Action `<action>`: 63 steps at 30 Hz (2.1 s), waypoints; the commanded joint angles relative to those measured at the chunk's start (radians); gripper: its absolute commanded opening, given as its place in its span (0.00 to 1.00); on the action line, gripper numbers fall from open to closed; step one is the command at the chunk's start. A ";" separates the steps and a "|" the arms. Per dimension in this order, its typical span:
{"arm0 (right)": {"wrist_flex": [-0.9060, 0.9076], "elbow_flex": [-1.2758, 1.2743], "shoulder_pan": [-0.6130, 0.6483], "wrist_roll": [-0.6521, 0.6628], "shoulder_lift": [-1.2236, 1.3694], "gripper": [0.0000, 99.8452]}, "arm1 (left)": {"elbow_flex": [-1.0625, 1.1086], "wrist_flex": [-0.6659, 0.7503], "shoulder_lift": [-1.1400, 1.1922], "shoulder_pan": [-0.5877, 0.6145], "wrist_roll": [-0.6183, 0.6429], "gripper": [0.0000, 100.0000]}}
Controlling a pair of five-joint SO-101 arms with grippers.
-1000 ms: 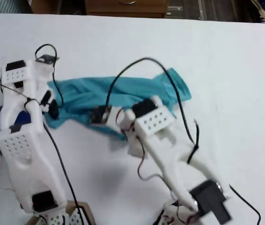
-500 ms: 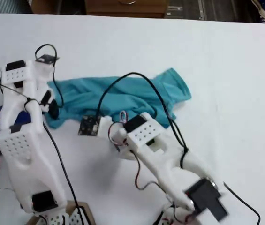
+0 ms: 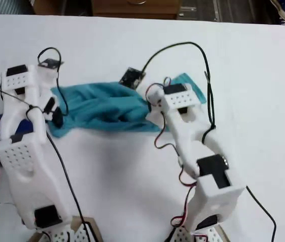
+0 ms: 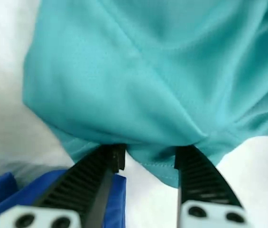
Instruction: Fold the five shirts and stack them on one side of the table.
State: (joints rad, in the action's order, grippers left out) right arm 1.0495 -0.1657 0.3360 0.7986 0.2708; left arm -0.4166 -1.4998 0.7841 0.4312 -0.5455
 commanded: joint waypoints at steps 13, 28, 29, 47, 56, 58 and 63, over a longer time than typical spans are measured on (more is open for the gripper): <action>0.481 0.028 0.068 0.262 -0.249 0.04 | -0.002 0.005 0.021 0.011 0.008 0.20; 0.166 -0.302 0.177 0.267 -0.338 0.04 | -0.002 0.005 0.023 0.011 0.008 0.20; 0.134 -0.310 0.177 0.265 -0.332 0.04 | -0.002 0.005 0.023 0.011 0.008 0.20; 0.013 -0.040 0.114 0.261 0.045 0.04 | -0.002 0.005 0.023 0.011 0.008 0.20; 0.154 0.198 0.073 0.259 0.177 0.02 | -0.002 0.005 0.023 0.011 0.008 0.20; 0.183 0.242 0.073 0.239 0.176 0.02 | -0.002 0.005 0.023 0.011 0.015 0.20; 0.259 0.402 0.074 0.157 0.176 0.02 | -0.002 0.005 0.023 0.011 0.035 0.20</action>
State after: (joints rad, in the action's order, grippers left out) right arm 1.2720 0.1243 0.4235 0.9996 0.4534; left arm -0.4181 -1.4998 0.7871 0.4312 -0.5209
